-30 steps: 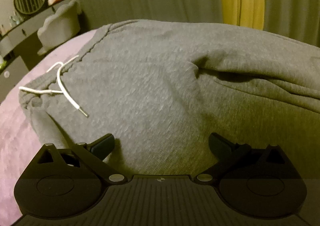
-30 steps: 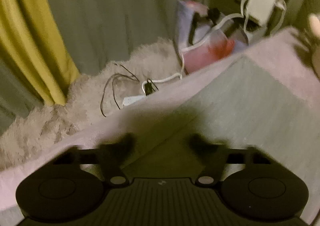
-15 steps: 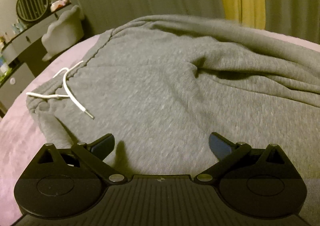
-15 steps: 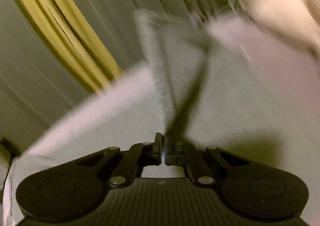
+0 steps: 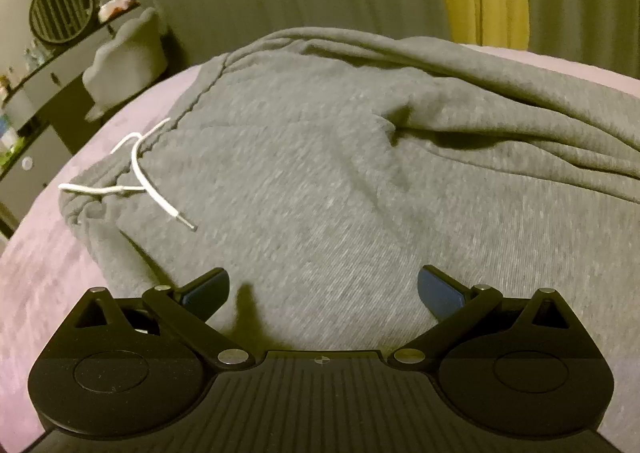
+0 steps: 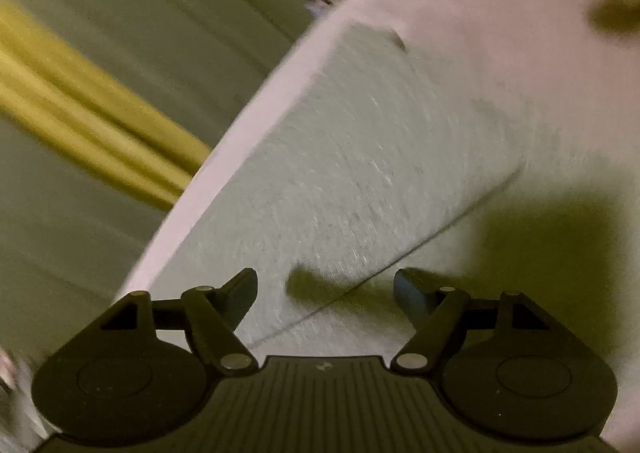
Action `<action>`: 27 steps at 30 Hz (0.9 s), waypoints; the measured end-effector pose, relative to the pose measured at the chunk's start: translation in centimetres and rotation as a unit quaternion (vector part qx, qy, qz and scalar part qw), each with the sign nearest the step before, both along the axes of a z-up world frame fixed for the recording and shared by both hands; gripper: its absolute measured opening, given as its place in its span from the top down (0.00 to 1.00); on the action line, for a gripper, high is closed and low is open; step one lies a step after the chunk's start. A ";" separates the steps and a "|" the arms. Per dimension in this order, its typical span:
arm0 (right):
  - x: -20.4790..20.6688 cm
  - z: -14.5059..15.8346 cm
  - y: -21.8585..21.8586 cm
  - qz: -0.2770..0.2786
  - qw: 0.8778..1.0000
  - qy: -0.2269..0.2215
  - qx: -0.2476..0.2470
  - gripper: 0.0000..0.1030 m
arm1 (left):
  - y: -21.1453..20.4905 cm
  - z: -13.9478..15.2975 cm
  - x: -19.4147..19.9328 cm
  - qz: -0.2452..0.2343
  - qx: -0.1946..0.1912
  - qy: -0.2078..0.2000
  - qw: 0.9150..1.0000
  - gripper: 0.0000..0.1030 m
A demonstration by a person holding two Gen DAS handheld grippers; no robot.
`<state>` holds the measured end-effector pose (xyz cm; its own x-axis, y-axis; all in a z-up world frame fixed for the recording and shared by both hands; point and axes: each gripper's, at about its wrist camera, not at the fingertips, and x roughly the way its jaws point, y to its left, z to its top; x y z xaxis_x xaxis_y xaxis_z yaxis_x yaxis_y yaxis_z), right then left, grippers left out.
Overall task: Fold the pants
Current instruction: 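Move the right tool to the pant leg hem and lower it, then close the right tool on the hem while the left tool grasps the waistband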
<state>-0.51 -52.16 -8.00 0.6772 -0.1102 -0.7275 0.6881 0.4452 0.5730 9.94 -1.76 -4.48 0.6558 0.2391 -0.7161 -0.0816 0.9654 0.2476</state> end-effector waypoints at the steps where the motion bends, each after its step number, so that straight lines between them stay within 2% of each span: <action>1: 0.0 -0.6 -0.5 -0.023 1.000 -0.008 0.013 0.27 | 0.0 0.0 0.1 0.000 -0.001 0.001 1.000 0.00; 2: -0.1 -0.9 -0.9 -0.040 0.999 -0.017 0.020 0.32 | 0.1 0.0 0.1 0.000 -0.003 0.001 1.000 0.00; 3: -0.1 -0.9 -1.2 -0.062 0.997 -0.027 0.030 0.42 | 0.2 0.0 0.2 0.001 -0.005 0.002 1.000 0.00; 4: -0.3 -0.7 -1.5 -0.079 0.996 -0.033 0.037 0.69 | 0.3 0.0 0.2 0.002 -0.008 0.002 1.000 0.00; 5: -0.4 -0.5 -1.6 -0.083 0.995 -0.036 0.044 0.88 | 0.3 0.0 0.2 0.002 -0.010 0.003 1.000 0.00; 6: -0.3 0.0 -1.6 -0.083 0.995 -0.040 0.040 0.90 | 0.4 0.0 0.2 0.002 -0.012 0.003 1.000 0.00; 9: 0.5 1.3 0.0 -0.055 0.998 -0.037 -0.022 0.90 | 0.6 0.0 0.3 0.004 -0.018 0.004 1.000 0.00; 10: 0.6 1.2 0.2 -0.041 0.998 -0.034 -0.034 0.86 | 0.6 0.0 0.4 0.004 -0.020 0.005 1.000 0.00; 11: 1.2 0.9 0.0 -0.027 0.998 -0.033 -0.034 0.83 | 0.7 0.0 0.4 0.005 -0.023 0.006 1.000 0.00; 13: 2.4 -0.8 -0.6 -0.017 1.000 -0.018 0.005 0.83 | 0.8 0.0 0.4 0.005 -0.026 0.006 1.000 0.00; 15: 2.8 -1.6 -0.7 -0.036 0.999 -0.022 0.014 0.87 | 0.8 0.0 0.4 0.006 -0.028 0.007 1.000 0.00; 16: 3.0 -1.5 -0.9 -0.043 0.999 -0.021 0.017 0.95 | 0.9 0.0 0.4 0.006 -0.029 0.008 1.000 0.00; 17: 3.1 -1.2 -0.4 -0.049 0.998 -0.020 0.022 0.95 | 0.9 -0.1 0.4 0.006 -0.029 0.008 1.000 0.00; 19: 3.1 0.2 -0.2 -0.056 0.997 -0.047 0.030 0.95 | 0.9 0.0 0.5 0.005 -0.030 0.009 1.000 0.00; 23: 0.1 5.2 -0.1 -0.057 0.984 -0.159 0.057 0.96 | 1.2 0.3 0.4 0.005 -0.036 0.015 0.999 0.00; 25: -2.5 7.7 0.4 -0.048 0.982 -0.183 0.020 0.96 | 1.8 0.9 0.3 0.012 -0.040 0.009 0.999 0.00; 27: -4.9 9.0 1.4 -0.034 0.984 -0.175 -0.027 0.96 | 2.8 2.0 -0.3 0.024 -0.048 -0.009 0.999 0.00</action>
